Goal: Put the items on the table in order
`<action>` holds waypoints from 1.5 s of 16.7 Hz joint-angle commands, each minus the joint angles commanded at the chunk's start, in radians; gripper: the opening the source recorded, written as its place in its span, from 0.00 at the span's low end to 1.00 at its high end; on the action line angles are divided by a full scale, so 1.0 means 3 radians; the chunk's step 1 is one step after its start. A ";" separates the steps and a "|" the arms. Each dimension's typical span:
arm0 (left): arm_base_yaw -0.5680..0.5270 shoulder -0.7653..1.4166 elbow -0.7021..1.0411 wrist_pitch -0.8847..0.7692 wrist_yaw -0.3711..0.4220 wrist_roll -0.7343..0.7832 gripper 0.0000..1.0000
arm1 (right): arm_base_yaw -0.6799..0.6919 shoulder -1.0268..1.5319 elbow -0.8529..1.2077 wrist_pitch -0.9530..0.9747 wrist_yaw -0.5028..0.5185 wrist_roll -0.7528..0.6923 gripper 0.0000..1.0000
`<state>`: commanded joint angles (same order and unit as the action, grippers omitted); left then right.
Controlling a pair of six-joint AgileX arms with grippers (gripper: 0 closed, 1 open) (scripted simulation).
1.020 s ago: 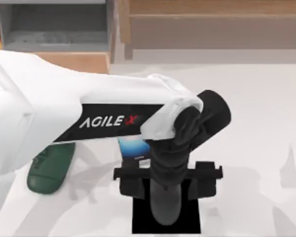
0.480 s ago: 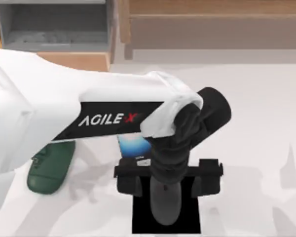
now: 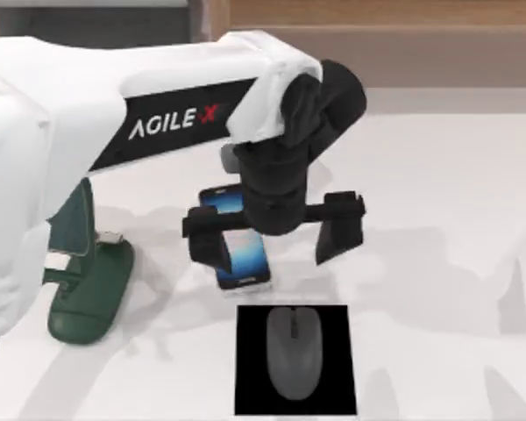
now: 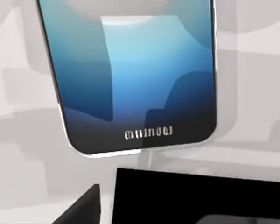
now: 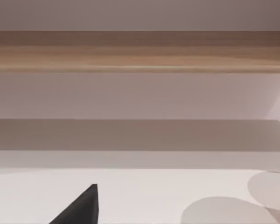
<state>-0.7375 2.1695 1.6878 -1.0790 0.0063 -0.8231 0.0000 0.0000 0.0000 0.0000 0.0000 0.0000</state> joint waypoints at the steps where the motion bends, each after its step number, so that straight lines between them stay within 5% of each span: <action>1: 0.0098 0.0069 0.0141 -0.0083 -0.0002 0.0030 1.00 | 0.0000 0.0000 0.0000 0.0000 0.0000 0.0000 1.00; 8: 0.0547 0.0370 0.0792 -0.0457 -0.0009 0.0168 1.00 | 0.0000 0.0000 0.0000 0.0000 0.0000 0.0000 1.00; 25: 0.0554 0.0605 0.0250 0.0321 -0.0007 0.0176 1.00 | 0.0000 0.0000 0.0000 0.0000 0.0000 0.0000 1.00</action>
<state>-0.5713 2.3509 1.7626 -0.9828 0.0042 -0.7704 0.0000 0.0000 0.0000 0.0000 0.0000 0.0000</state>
